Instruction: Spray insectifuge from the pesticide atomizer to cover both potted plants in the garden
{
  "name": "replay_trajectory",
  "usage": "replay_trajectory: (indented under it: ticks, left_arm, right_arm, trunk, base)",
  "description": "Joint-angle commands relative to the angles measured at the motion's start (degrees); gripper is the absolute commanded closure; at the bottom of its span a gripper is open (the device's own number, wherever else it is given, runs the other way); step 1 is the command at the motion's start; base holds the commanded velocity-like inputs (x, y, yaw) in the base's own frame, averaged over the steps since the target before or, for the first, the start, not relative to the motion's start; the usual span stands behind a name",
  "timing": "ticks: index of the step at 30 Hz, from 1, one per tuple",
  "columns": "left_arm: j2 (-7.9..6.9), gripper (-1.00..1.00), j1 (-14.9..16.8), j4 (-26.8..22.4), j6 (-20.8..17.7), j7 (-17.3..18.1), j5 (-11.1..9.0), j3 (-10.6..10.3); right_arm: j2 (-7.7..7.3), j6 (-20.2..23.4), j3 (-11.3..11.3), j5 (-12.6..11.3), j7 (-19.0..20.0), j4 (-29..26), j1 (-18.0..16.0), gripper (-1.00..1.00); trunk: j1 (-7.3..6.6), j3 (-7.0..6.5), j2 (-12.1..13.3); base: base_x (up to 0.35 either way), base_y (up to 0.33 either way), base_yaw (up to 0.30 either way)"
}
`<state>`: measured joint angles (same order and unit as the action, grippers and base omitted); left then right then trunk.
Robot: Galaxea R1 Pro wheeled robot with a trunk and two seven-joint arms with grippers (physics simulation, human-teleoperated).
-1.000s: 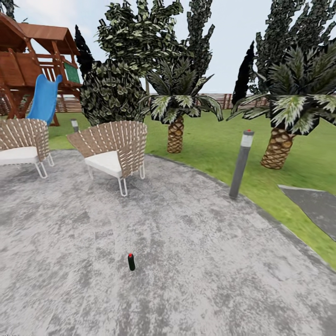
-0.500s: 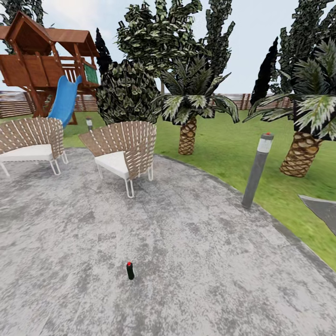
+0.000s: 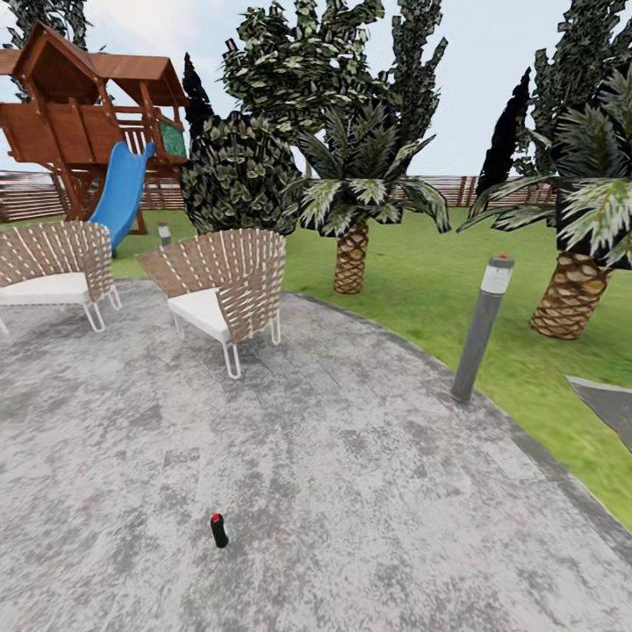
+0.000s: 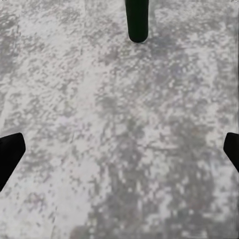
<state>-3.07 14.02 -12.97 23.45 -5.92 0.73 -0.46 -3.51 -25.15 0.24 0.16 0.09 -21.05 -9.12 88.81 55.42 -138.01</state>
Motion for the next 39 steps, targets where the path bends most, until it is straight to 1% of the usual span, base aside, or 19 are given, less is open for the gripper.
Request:
replay_trajectory:
  ticks: [1, 22, 28, 39]
  left_arm:
    - [0.00, -1.00, 0.0, 0.1, 0.2, -0.2, 0.1, -0.1]
    - [0.00, -1.00, 0.0, 0.1, 0.2, -0.2, 0.1, -0.1]
    - [0.00, -1.00, 0.0, 0.1, 0.2, -0.2, 0.1, -0.1]
    - [0.00, -1.00, 0.0, 0.1, 0.2, -0.2, 0.1, -0.1]
  right_arm:
    - [-0.01, -0.2, 0.0, 0.0, 0.0, 0.0, 0.0, -1.00]
    - [-0.01, -0.2, 0.0, 0.0, 0.0, 0.1, 0.0, -1.00]
    - [-0.01, -0.2, 0.0, 0.0, 0.0, 0.0, 0.0, -1.00]
    - [-0.01, -0.2, 0.0, 0.0, 0.1, 0.0, 0.0, -1.00]
  trunk:
    - [0.01, 0.05, 0.0]
    - [0.01, 0.05, 0.0]
    - [0.01, 0.05, 0.0]
    - [0.01, 0.05, 0.0]
  base:
    - [0.177, -0.231, 0.212]
    - [0.173, -0.231, 0.265]
    - [0.155, -0.212, 0.060]
    - [0.123, -0.139, 0.003]
